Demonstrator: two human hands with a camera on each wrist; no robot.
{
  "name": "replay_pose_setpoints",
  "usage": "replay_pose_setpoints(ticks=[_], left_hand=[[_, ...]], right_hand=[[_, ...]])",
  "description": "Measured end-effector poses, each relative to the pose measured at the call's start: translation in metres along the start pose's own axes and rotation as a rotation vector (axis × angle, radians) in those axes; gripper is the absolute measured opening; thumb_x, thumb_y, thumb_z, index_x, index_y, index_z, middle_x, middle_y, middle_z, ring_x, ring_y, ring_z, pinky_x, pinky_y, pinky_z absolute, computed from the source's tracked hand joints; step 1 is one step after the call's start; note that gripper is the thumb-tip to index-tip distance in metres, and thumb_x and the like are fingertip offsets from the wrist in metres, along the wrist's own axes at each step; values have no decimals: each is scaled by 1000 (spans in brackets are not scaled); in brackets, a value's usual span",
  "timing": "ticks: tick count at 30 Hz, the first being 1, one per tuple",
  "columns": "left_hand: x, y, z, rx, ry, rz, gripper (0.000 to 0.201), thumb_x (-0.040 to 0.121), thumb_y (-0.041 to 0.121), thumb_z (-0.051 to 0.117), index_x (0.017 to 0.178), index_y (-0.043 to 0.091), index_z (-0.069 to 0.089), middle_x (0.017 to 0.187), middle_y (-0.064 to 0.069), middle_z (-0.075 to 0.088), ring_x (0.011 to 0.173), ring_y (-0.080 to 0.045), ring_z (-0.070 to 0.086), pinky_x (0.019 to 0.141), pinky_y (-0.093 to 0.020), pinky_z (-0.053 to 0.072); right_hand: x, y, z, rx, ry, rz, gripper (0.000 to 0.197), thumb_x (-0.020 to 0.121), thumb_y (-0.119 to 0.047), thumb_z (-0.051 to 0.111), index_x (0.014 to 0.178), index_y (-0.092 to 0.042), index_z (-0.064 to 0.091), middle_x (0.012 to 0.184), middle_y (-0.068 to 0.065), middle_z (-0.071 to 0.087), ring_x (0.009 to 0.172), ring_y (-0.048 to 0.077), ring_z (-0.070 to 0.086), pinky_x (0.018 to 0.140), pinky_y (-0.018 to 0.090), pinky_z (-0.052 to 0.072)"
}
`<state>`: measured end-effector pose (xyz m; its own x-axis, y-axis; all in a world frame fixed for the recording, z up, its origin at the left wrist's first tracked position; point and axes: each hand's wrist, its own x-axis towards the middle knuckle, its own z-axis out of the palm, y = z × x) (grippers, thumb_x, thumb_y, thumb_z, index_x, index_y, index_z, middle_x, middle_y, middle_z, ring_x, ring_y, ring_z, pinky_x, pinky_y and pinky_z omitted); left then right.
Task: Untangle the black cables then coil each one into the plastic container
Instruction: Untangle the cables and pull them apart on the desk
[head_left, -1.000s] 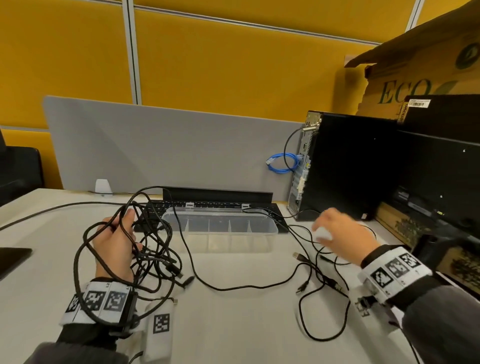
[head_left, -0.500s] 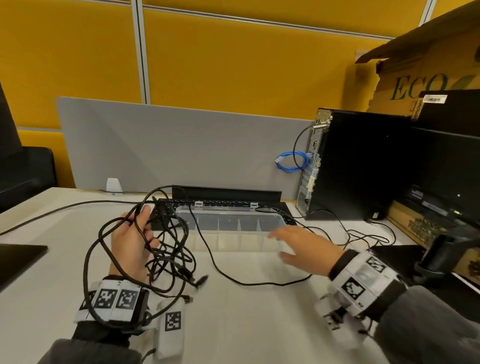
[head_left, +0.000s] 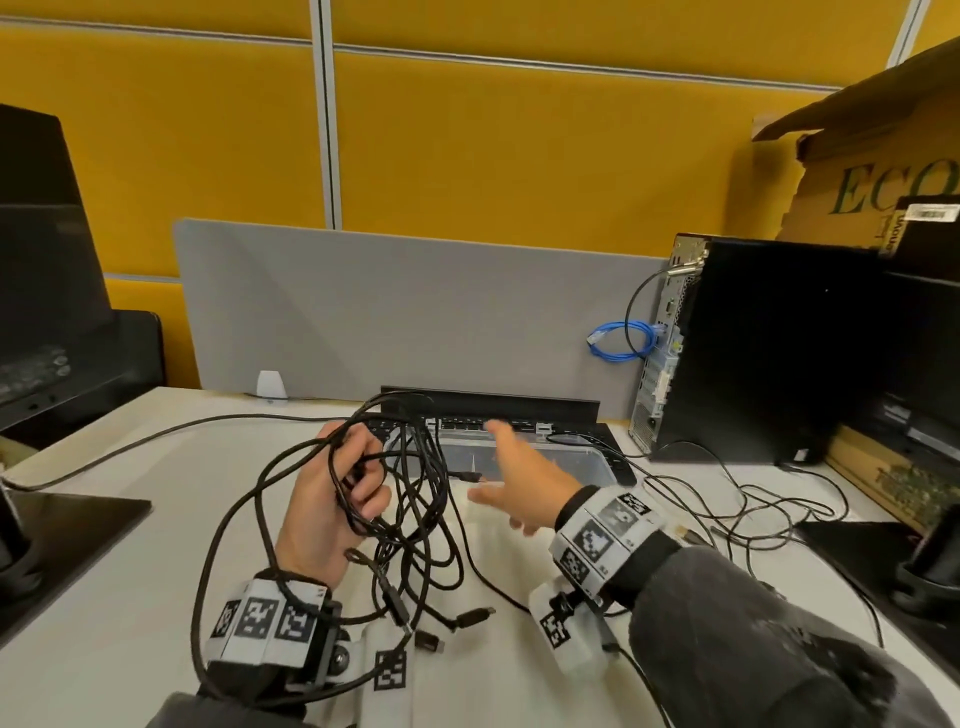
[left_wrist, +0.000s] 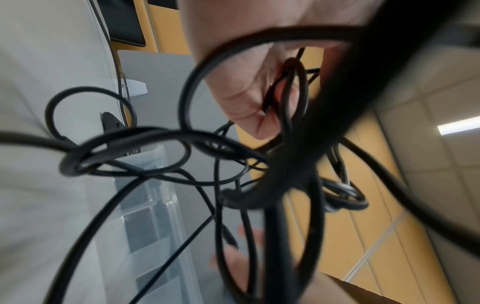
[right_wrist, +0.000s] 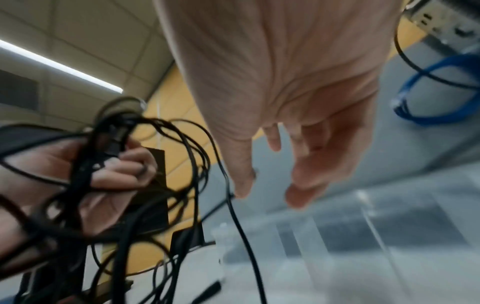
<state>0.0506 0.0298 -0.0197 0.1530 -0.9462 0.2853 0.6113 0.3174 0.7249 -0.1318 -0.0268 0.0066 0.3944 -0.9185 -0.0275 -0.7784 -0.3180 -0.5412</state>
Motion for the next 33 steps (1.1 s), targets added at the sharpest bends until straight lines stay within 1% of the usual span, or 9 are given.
replay_pose_setpoints(ticks=[2, 5, 9, 11, 14, 18, 22, 26, 33], left_hand=[[-2, 3, 3, -32, -70, -14, 56, 46, 37, 89, 81, 14, 52, 66, 3, 51, 41, -5, 33, 39, -17, 23], [-4, 4, 3, -98, -162, -37, 49, 47, 35, 90, 80, 14, 59, 68, 0, 52, 41, -5, 35, 37, -17, 27], [3, 1, -6, -380, -451, -112, 20, 87, 19, 62, 100, 4, 57, 82, -11, 54, 52, -15, 48, 46, -24, 38], [5, 2, -8, -449, -464, -92, 22, 100, 10, 33, 112, -3, 46, 95, -23, 50, 62, -23, 42, 57, -32, 39], [6, 2, -8, -428, -482, -95, 23, 100, 12, 34, 112, -1, 48, 93, -20, 52, 62, -22, 48, 56, -31, 42], [2, 4, -10, -179, -244, -65, 24, 65, 29, 81, 78, 19, 63, 66, 2, 52, 41, -5, 40, 37, -15, 32], [4, 7, -7, 7, -15, 21, 14, 82, 26, 63, 73, 22, 53, 55, 8, 38, 39, -2, 29, 43, -19, 16], [9, -1, -10, 346, 242, 69, 7, 93, 8, 50, 90, 13, 51, 63, 1, 41, 39, -1, 31, 33, -15, 23], [9, -5, -16, 482, 303, 148, 18, 90, 0, 53, 84, 17, 50, 68, -2, 46, 39, -1, 39, 36, -14, 32]], right_hand=[[-1, 9, 13, 146, -161, -1, 69, 89, -27, 61, 144, -25, 20, 143, 11, 38, 52, 8, 59, 58, 29, 56], [0, 14, 24, 299, -95, -76, 57, 88, -22, 62, 138, -27, 34, 142, 4, 37, 50, 7, 56, 62, 31, 56], [4, 9, 23, 435, -88, -183, 54, 90, -12, 57, 136, -31, 36, 136, 0, 42, 56, 13, 57, 56, 28, 56], [1, 7, 19, 523, -228, -124, 35, 92, -12, 54, 123, -27, 48, 113, 3, 58, 48, 11, 56, 49, 24, 53], [-5, 3, 5, 489, -323, -31, 8, 96, -21, 49, 99, -18, 57, 73, 1, 60, 43, 9, 55, 48, 24, 53], [-6, -15, -47, 356, 44, -26, 19, 98, -26, 44, 108, -15, 54, 71, 0, 50, 53, 10, 51, 50, 19, 49], [-8, -32, -105, 434, 436, -240, 19, 92, -16, 55, 109, -20, 50, 84, 1, 54, 74, 15, 53, 68, 21, 47], [-21, -44, -141, 725, 831, -501, 35, 83, 9, 53, 99, -22, 50, 74, -5, 46, 65, 4, 47, 66, 18, 44], [-53, -14, -139, 460, 1197, -589, 23, 86, 1, 44, 88, -21, 49, 85, -10, 50, 70, -6, 48, 67, 11, 40]])
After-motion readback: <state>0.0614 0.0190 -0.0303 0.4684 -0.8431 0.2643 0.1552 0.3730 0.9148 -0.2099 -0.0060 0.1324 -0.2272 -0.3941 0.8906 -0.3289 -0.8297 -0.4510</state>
